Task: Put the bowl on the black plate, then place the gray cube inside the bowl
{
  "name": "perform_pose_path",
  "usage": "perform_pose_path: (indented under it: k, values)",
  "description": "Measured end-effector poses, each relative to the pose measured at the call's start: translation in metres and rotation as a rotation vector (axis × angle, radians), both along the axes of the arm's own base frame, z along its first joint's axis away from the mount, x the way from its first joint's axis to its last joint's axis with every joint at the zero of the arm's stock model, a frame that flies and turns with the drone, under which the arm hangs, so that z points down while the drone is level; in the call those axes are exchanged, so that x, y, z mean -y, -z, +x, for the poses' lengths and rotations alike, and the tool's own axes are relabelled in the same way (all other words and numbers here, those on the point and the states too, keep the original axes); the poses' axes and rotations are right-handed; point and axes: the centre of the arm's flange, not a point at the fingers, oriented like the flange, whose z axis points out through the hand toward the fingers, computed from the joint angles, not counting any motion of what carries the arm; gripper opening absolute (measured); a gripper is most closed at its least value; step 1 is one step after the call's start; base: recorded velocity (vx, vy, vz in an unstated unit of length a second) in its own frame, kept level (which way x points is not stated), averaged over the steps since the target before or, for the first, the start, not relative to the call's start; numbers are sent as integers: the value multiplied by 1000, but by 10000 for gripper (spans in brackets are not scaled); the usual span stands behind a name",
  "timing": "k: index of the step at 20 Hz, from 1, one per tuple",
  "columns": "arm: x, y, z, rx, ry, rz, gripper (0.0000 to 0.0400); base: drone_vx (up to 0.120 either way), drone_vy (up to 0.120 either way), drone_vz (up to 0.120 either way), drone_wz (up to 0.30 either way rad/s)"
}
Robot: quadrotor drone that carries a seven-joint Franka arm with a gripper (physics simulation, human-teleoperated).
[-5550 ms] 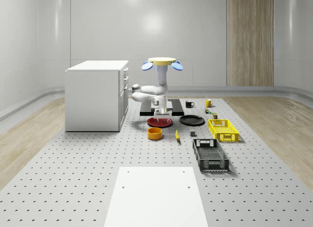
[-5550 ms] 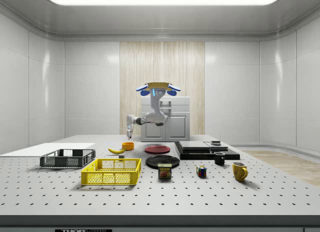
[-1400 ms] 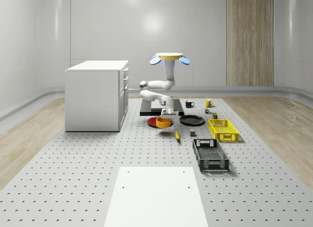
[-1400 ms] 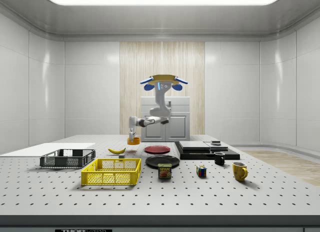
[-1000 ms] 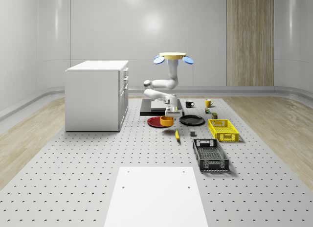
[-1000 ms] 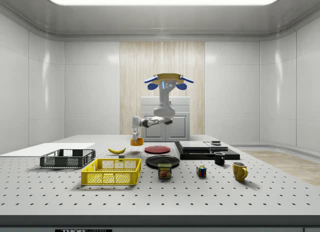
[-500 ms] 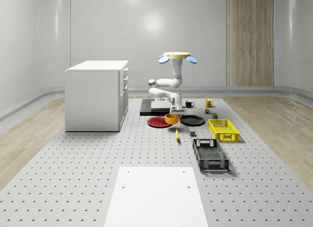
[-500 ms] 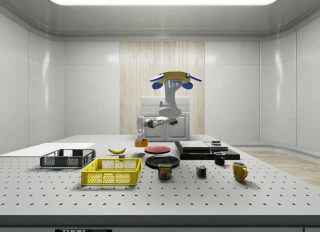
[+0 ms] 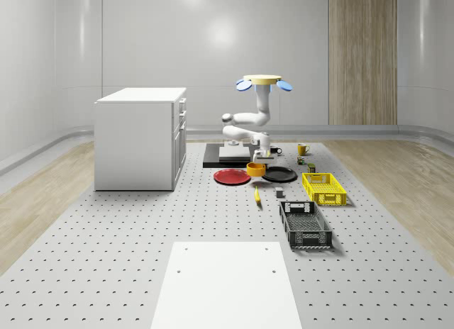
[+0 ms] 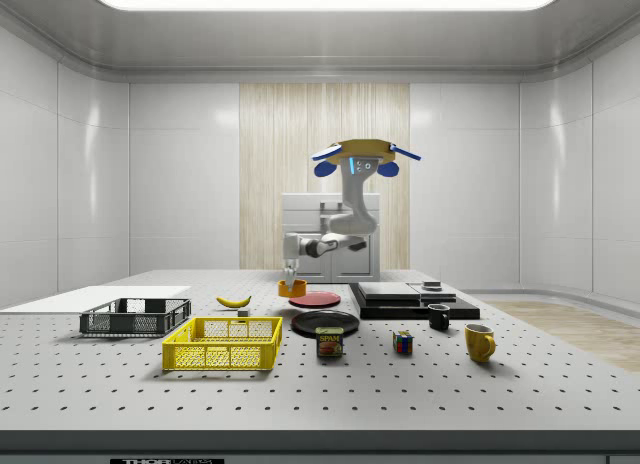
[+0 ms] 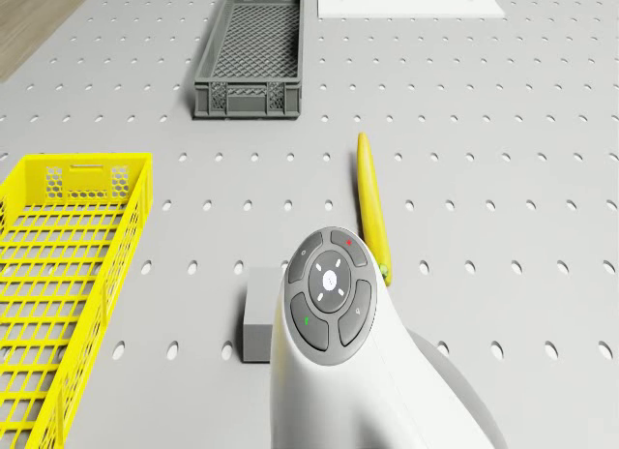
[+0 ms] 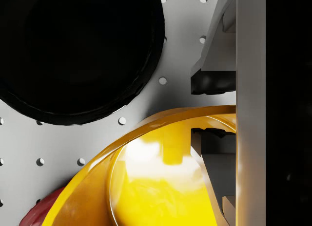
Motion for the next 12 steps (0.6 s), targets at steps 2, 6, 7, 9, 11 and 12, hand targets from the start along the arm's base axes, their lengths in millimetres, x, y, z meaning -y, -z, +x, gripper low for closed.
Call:
perform_pose_path:
  k: [2, 6, 7, 9, 11, 12]
  values:
    - [0, 0, 0, 0, 0, 0, 100, -120, 120, 0, 0]
    - [0, 0, 0, 0, 0, 0, 100, -120, 120, 0, 0]
    - [0, 0, 0, 0, 0, 0, 100, -120, 120, 0, 0]
    - [0, 0, 0, 0, 0, 0, 100, -120, 120, 0, 0]
    - [0, 0, 0, 0, 0, 0, 100, -120, 120, 0, 0]
    - [0, 0, 0, 0, 0, 0, 100, -120, 120, 0, 0]
